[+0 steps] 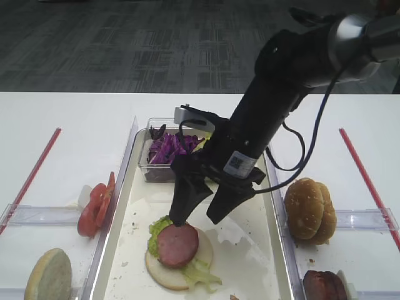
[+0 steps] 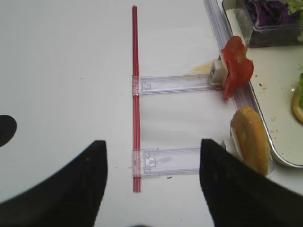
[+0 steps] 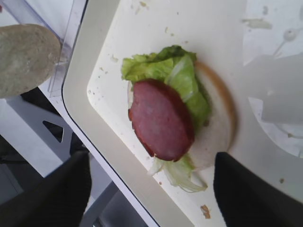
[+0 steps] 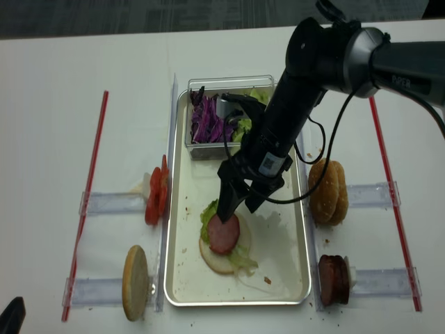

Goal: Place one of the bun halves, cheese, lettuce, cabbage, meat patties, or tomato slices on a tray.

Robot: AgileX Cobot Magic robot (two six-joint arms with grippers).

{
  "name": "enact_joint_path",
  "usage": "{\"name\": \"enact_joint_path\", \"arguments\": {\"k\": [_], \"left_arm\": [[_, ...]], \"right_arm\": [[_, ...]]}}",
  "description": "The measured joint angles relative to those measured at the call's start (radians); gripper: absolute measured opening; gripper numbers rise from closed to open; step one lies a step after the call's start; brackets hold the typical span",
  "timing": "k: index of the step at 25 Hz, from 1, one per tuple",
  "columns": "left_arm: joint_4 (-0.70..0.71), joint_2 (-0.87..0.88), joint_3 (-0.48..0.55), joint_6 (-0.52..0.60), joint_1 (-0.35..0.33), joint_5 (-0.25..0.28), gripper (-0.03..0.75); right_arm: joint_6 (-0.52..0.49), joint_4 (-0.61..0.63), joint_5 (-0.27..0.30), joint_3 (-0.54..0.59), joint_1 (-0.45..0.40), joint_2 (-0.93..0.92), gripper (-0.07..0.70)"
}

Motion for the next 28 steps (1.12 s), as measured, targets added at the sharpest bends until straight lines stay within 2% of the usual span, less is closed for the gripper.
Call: {"name": "enact_joint_path", "arguments": {"k": [5,16,28], "left_arm": [[0.000,0.000,0.000,0.000,0.000,0.000,0.430],[0.000,0.000,0.000,0.000,0.000,0.000,0.430],[0.000,0.000,0.000,0.000,0.000,0.000,0.430]], "right_arm": [[0.054,-0.032,0.025,-0.041,0.000,0.002,0.540],[0.186,-0.189,0.036,-0.128,0.000,0.002,0.524],[0.290,-0.342,0.041,-0.134,0.000,0.002,0.516]]}}
